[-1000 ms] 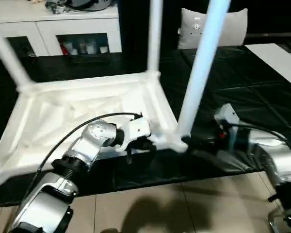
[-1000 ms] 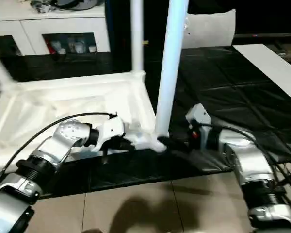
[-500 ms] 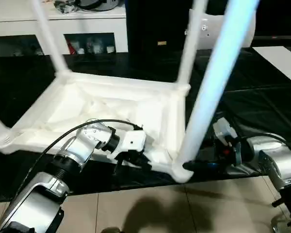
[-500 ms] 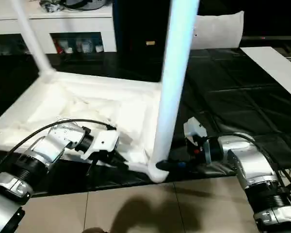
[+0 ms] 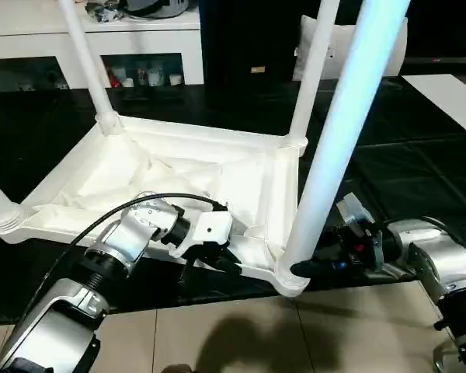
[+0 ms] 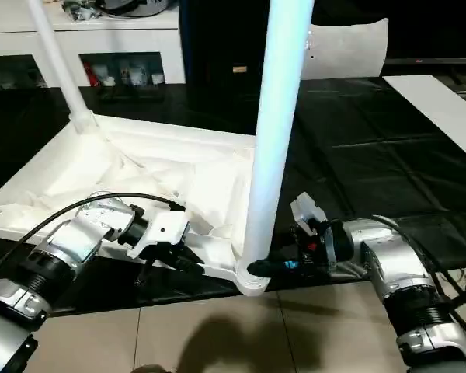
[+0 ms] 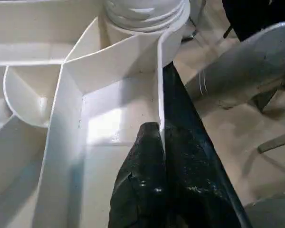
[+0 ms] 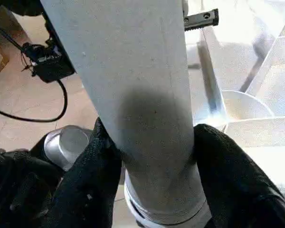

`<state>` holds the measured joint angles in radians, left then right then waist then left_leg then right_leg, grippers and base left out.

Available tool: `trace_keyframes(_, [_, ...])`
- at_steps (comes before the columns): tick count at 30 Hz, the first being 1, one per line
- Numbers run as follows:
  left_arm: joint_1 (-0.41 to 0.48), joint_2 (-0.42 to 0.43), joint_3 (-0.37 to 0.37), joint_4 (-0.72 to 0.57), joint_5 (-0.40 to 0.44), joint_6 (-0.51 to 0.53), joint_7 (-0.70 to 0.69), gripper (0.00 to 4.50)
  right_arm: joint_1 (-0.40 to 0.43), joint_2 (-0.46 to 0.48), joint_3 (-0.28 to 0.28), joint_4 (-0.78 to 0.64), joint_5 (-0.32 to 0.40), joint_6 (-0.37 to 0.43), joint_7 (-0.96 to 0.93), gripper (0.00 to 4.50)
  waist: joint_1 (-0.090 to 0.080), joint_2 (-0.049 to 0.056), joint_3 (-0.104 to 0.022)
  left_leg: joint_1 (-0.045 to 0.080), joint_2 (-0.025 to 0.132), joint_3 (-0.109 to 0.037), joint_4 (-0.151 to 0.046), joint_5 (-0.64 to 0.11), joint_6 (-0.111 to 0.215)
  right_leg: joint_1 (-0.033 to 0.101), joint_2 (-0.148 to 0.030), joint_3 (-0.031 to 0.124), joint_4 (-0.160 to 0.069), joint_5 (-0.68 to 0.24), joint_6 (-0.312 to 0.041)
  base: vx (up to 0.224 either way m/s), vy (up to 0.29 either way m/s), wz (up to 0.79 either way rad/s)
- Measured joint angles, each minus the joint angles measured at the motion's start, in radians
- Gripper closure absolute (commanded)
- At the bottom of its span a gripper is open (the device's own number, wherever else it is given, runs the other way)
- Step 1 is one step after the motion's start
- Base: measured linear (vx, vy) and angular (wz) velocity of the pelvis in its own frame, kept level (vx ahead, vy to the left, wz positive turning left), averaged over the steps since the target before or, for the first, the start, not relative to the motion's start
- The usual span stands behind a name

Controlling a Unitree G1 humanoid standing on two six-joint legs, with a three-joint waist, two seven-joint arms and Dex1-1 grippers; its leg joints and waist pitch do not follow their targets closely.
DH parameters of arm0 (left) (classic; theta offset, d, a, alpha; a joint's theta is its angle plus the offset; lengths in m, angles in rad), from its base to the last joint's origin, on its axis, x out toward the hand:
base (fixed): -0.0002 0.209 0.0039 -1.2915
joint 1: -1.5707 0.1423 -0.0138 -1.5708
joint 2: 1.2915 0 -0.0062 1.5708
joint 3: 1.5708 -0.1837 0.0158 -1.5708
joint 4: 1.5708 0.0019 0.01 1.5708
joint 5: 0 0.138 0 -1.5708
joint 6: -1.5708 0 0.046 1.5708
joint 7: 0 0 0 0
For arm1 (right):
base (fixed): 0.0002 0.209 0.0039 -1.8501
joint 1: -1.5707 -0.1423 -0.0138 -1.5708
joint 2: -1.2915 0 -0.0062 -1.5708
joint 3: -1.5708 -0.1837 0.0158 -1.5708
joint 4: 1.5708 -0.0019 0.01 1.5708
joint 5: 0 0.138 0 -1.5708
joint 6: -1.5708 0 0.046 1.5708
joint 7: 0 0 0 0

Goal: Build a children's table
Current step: Rotate leg to tighten

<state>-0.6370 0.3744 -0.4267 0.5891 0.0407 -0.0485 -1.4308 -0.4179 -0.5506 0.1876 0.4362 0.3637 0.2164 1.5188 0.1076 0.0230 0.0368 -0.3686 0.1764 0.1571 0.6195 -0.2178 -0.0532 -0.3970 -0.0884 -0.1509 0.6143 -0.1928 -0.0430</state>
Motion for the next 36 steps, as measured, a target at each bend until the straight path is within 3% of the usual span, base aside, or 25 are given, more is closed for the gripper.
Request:
trace_keyframes(3, [0.0, -0.014, 0.033, 0.008, 0.007, 0.074, 0.077, 4.5, -0.014, 0.048, -0.035, 0.025, -0.018, 0.013, -0.11, 2.46, -0.01, 0.0, 0.0, 0.001, 0.0, 0.001, 0.0, 0.002, 0.0, 0.001, 0.0, 0.001, 0.0, 0.001, 0.004, 0.0, 0.0, 0.0])
trace_keyframes(9, [-0.023, -0.12, 0.115, 0.047, 0.026, 0.247, 0.325, 4.5, -0.055, 0.18, -0.129, 0.055, -0.089, 0.049, -0.546, 2.52, -0.078, -0.002, 0.001, 0.002, 0.0, 0.004, 0.0, 0.001, -0.005, 0.0, -0.001, 0.001, -0.004, 0.005, 0.006, 0.0, 0.0, 0.0])
trace_keyframes(12, [-0.048, -0.186, 0.152, 0.075, 0.027, 0.321, 0.469, 4.5, -0.103, 0.273, -0.175, 0.062, -0.127, 0.118, -0.794, 2.53, -0.095, -0.002, 0.002, 0.001, 0.001, 0.005, -0.001, 0.001, -0.005, -0.002, 0.0, 0.0, -0.004, 0.006, 0.005, 0.0, 0.0, 0.0])
trace_keyframes(14, [-0.053, -0.215, 0.166, 0.076, 0.031, 0.348, 0.53, 4.5, -0.122, 0.304, -0.187, 0.075, -0.14, 0.117, -0.872, 2.53, -0.096, -0.002, 0.002, 0.001, 0.002, 0.005, -0.002, 0.001, -0.005, -0.002, 0.0, 0.0, -0.004, 0.006, 0.005, 0.0, 0.0, 0.0])
trace_keyframes(15, [-0.061, -0.233, 0.172, 0.082, 0.034, 0.364, 0.568, 4.5, -0.129, 0.323, -0.193, 0.087, -0.155, 0.096, -0.92, 1.99, -0.096, -0.001, 0.002, 0.0, 0.001, 0.005, -0.003, 0.002, -0.004, -0.004, 0.0, 0.0, -0.005, 0.006, 0.006, 0.0, 0.0, 0.0])
trace_keyframes(18, [-0.067, -0.255, 0.175, 0.083, 0.04, 0.379, 0.611, 4.5, -0.13, 0.348, -0.196, 0.091, -0.174, 0.07, -0.977, 1.79, -0.093, 0.0, 0.002, -0.001, 0.001, 0.007, -0.005, 0.003, 0.002, -0.004, -0.001, 0.001, -0.005, 0.007, 0.001, 0.0, 0.0, 0.0])
trace_keyframes(19, [-0.068, -0.258, 0.175, 0.083, 0.043, 0.378, 0.616, 4.5, -0.13, 0.353, -0.2, 0.091, -0.174, 0.068, -0.986, 1.5, -0.091, 0.0, 0.002, -0.001, 0.001, 0.008, -0.006, 0.003, 0.003, -0.005, -0.001, 0.001, -0.005, 0.006, 0.001, 0.0, 0.0, 0.0])
trace_keyframes(23, [-0.069, -0.258, 0.17, 0.083, 0.053, 0.365, 0.617, 4.5, -0.122, 0.353, -0.199, 0.078, -0.177, 0.06, -0.98, 1.35, -0.083, 0.0, 0.002, -0.001, 0.001, 0.009, -0.007, 0.002, 0.003, -0.006, -0.001, 0.001, -0.005, 0.006, 0.001, 0.0, 0.0, 0.0])
trace_keyframes(29, [-0.068, -0.237, 0.148, 0.083, 0.053, 0.321, 0.587, 4.5, -0.081, 0.325, -0.201, 0.05, -0.161, 0.022, -0.899, 0.75, -0.073, 0.001, 0.004, -0.001, 0.001, 0.01, -0.008, 0.003, 0.003, -0.007, -0.001, 0.001, -0.005, 0.006, 0.001, 0.0, 0.0, 0.0])
trace_keyframes(34, [-0.05, -0.181, 0.125, 0.083, 0.053, 0.218, 0.492, 4.5, -0.026, 0.231, -0.189, -0.006, -0.125, 0.011, -0.724, 0.5, -0.059, 0.002, 0.004, -0.001, 0.001, 0.01, -0.008, 0.003, 0.004, -0.007, -0.001, 0.001, -0.006, 0.005, 0.001, 0.0, 0.0, 0.0])
trace_keyframes(36, [-0.042, -0.155, 0.116, 0.083, 0.052, 0.178, 0.45, 4.5, -0.011, 0.201, -0.179, -0.031, -0.117, 0.012, -0.657, 0.14, -0.051, 0.002, 0.004, -0.001, 0.002, 0.01, -0.008, 0.003, 0.004, -0.007, -0.001, 0.001, -0.005, 0.005, 0.001, 0.0, 0.0, 0.0])
